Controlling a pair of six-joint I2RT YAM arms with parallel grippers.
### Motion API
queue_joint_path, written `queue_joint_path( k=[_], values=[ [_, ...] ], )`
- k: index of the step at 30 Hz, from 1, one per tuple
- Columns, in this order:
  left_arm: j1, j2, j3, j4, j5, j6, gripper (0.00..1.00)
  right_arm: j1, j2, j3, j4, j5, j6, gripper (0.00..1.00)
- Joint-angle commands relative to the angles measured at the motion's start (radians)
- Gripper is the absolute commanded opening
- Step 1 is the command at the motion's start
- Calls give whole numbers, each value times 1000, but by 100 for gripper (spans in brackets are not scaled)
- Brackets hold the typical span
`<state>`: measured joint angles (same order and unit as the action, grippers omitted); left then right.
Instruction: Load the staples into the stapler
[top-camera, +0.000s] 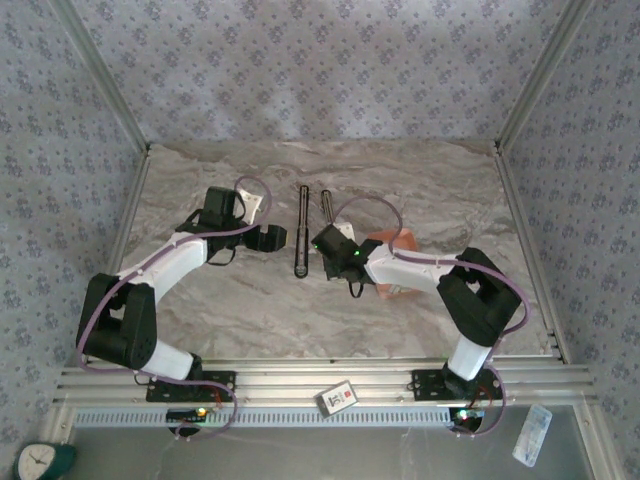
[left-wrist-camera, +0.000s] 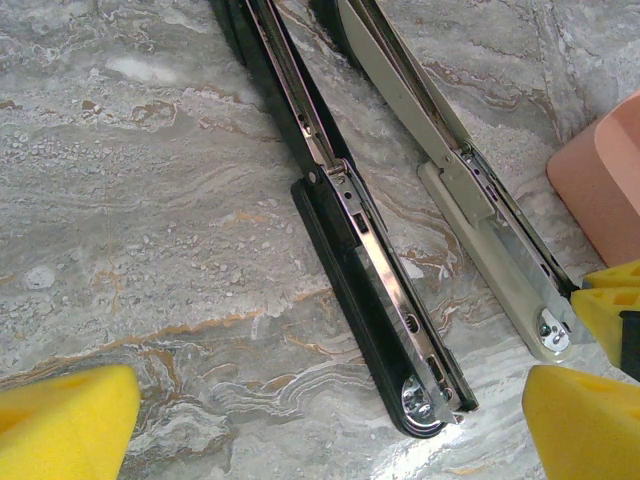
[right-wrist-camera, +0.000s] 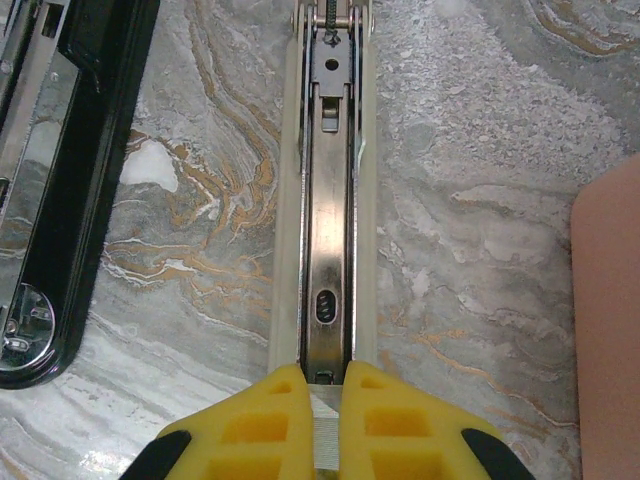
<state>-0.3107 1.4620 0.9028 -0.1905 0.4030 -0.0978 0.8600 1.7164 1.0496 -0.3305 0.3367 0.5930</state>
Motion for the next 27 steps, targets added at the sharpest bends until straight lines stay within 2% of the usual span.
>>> queue_joint_path(
  k=[1,5,9,17,22,27],
  values=[
    [-7,-29,30,-16,-3,4,98,9,-23,-15,-21,9,3,10],
    [-7,-29,28,-16,-2,2,98,5,-24,-16,-25,-8,4,11],
    [-7,-29,28,-17,-2,2,98,6,-25,-16,-27,-16,8,21],
    [-7,-32,28,-16,-1,0,98,4,-82,6,-39,-7,-6,26],
    [-7,-33,30,-12,13,1,98,-22,-151,28,-117,-37,-10,27],
    [-7,-35,27,5,63,-1,98,-125,-196,59,-317,-124,-3,29]
  ],
)
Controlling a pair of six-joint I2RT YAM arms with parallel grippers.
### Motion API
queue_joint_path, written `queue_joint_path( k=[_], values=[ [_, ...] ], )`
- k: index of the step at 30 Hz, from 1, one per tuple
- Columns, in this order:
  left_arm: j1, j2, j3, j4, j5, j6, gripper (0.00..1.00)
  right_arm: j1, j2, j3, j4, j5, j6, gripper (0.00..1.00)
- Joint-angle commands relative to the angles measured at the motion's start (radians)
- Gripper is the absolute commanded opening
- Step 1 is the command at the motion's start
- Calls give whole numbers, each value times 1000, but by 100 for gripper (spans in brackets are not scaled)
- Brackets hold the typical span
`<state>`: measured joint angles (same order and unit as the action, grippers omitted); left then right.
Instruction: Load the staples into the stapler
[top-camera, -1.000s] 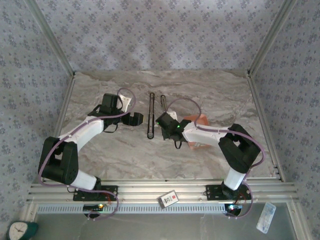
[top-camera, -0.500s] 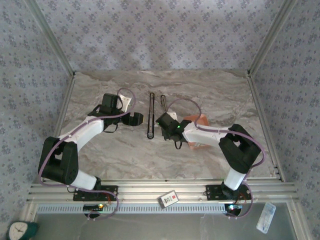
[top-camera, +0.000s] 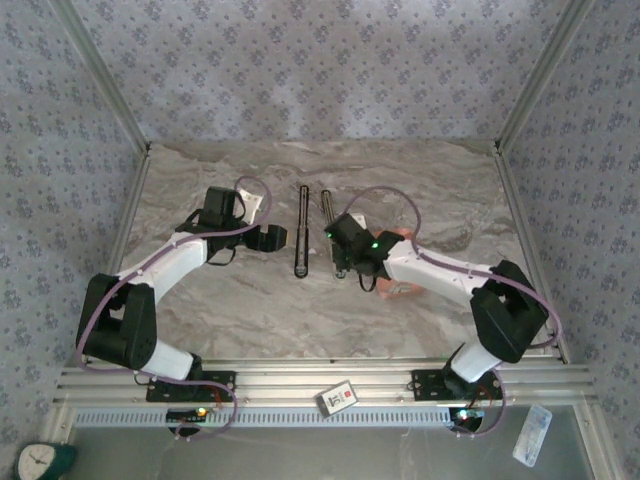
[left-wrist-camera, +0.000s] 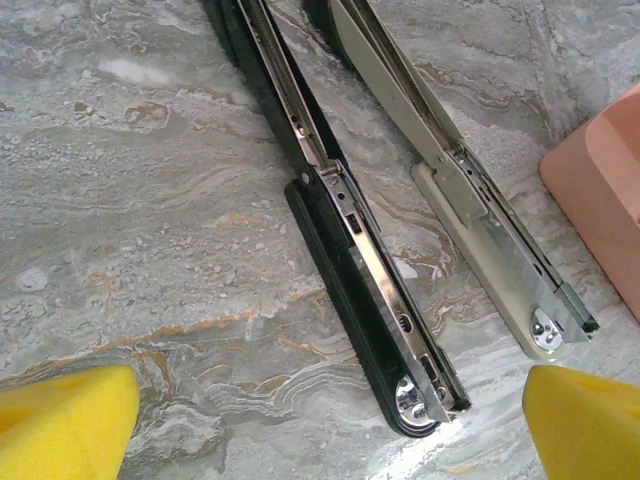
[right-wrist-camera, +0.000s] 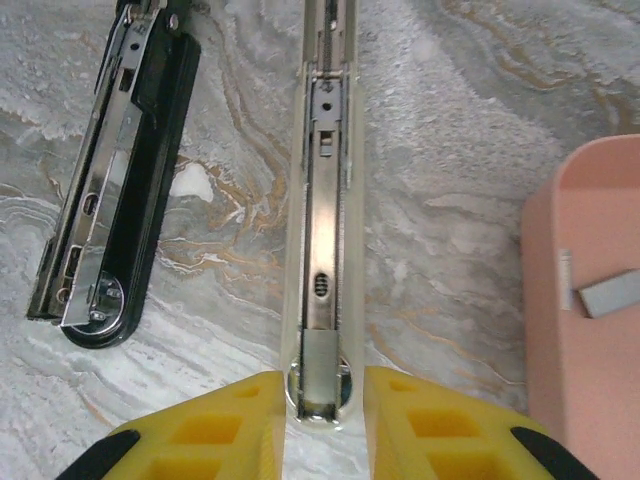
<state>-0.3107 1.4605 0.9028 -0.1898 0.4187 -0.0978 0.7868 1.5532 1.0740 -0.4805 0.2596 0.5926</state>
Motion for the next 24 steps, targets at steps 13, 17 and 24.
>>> queue_joint_path(
  k=[13,17,24],
  values=[
    [-10,-51,27,12,77,55,98,-362,106,110,-350,-231,226,38],
    [-11,-57,23,-2,37,85,98,-371,144,155,-325,-219,341,40],
    [-11,-66,25,-13,-1,109,98,-377,181,175,-328,-178,633,40]
  ],
)
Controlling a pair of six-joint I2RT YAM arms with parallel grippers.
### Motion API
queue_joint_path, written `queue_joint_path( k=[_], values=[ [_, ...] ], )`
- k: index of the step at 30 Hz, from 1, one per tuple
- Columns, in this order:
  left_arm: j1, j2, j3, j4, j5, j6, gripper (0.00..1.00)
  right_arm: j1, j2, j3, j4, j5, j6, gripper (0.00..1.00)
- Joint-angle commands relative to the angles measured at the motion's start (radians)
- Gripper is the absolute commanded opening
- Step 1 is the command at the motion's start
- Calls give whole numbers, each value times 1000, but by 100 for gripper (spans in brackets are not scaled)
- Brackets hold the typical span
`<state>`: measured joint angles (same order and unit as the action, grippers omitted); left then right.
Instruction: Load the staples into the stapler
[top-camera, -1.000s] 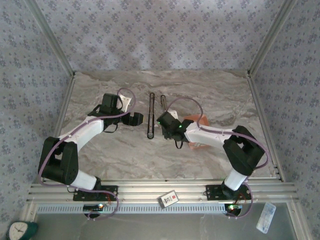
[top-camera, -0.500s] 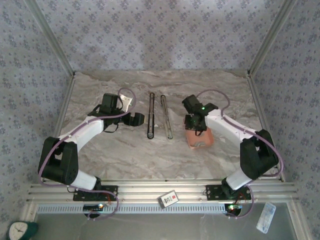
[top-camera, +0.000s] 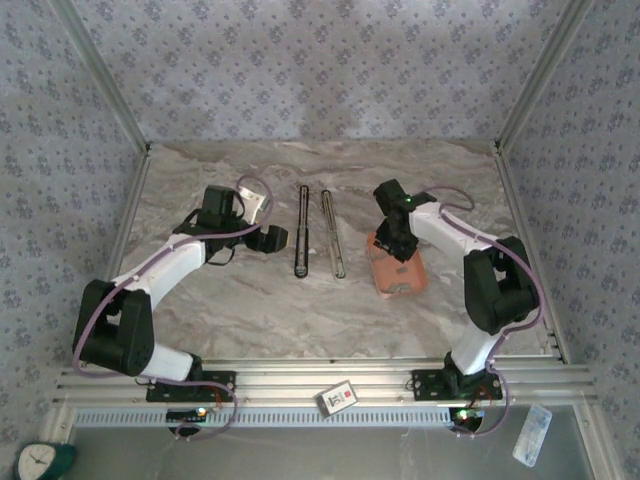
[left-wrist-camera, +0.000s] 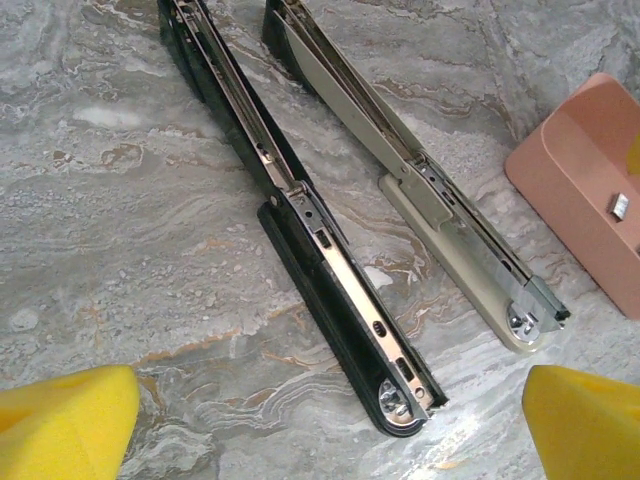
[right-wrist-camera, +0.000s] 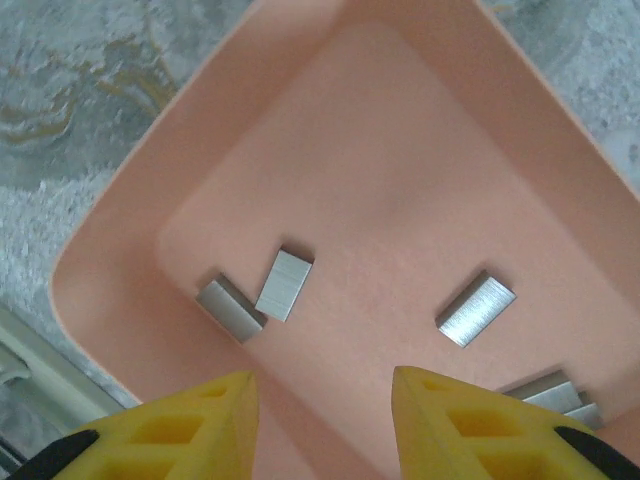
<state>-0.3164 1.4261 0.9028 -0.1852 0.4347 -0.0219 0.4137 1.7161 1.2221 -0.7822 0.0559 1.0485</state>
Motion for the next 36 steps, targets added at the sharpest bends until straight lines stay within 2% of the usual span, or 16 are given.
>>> queue_joint_path(
  k=[1,5,36],
  values=[
    [-6,-33,24,-21,-20,36,98,-4,20,29,-17,24,197,40],
    [-6,-37,26,-26,-34,49,98,-10,35,24,29,-1,252,37],
    [-6,-36,30,-41,-47,66,98,-37,183,48,88,-61,328,30]
  ],
)
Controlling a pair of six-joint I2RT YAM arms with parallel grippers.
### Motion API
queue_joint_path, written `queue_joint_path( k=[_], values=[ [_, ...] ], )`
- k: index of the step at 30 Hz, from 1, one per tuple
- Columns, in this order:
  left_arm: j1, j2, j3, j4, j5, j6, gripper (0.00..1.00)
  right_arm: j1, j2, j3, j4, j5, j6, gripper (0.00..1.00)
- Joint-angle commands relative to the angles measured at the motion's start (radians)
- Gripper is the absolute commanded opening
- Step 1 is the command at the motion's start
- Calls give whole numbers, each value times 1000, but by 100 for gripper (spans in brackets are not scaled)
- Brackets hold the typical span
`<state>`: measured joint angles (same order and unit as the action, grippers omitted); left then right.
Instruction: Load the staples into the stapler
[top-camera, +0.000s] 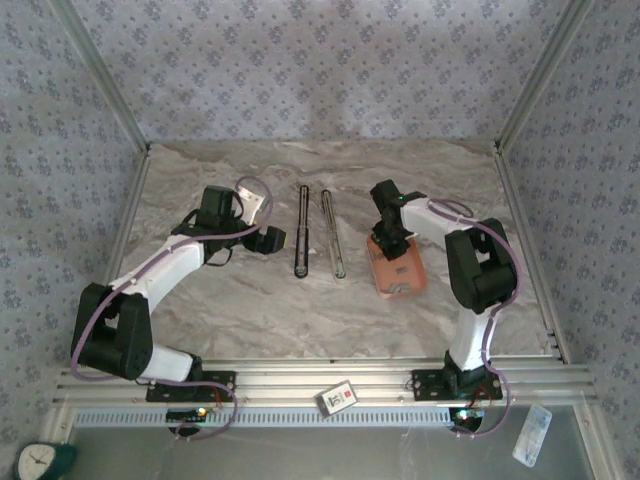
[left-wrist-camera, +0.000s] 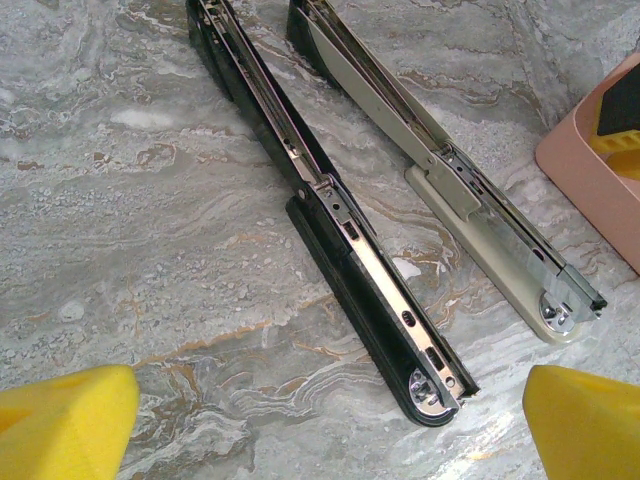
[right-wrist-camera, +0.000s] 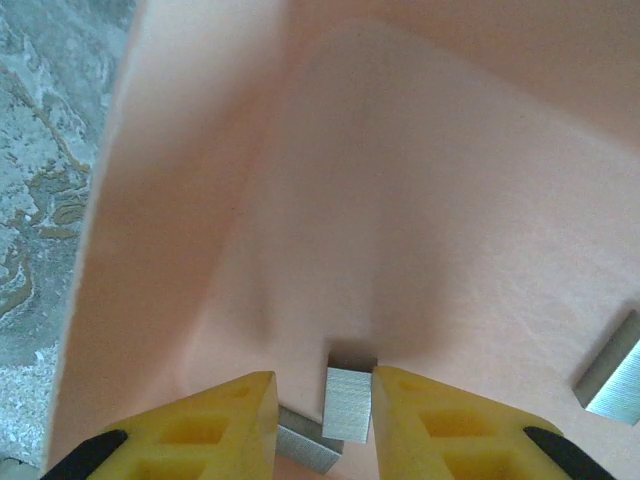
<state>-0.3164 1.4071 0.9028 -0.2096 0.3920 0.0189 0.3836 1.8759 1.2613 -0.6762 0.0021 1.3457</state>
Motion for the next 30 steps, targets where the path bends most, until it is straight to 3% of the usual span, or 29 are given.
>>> queue_joint_path(
  k=[1,30],
  values=[
    [-6,-18,29,-16,-4,24,98,-7,26,6,-23,-8,38,29],
    [-5,-23,31,-26,-9,29,99,-7,28,50,-105,-36,24,27]
  ],
)
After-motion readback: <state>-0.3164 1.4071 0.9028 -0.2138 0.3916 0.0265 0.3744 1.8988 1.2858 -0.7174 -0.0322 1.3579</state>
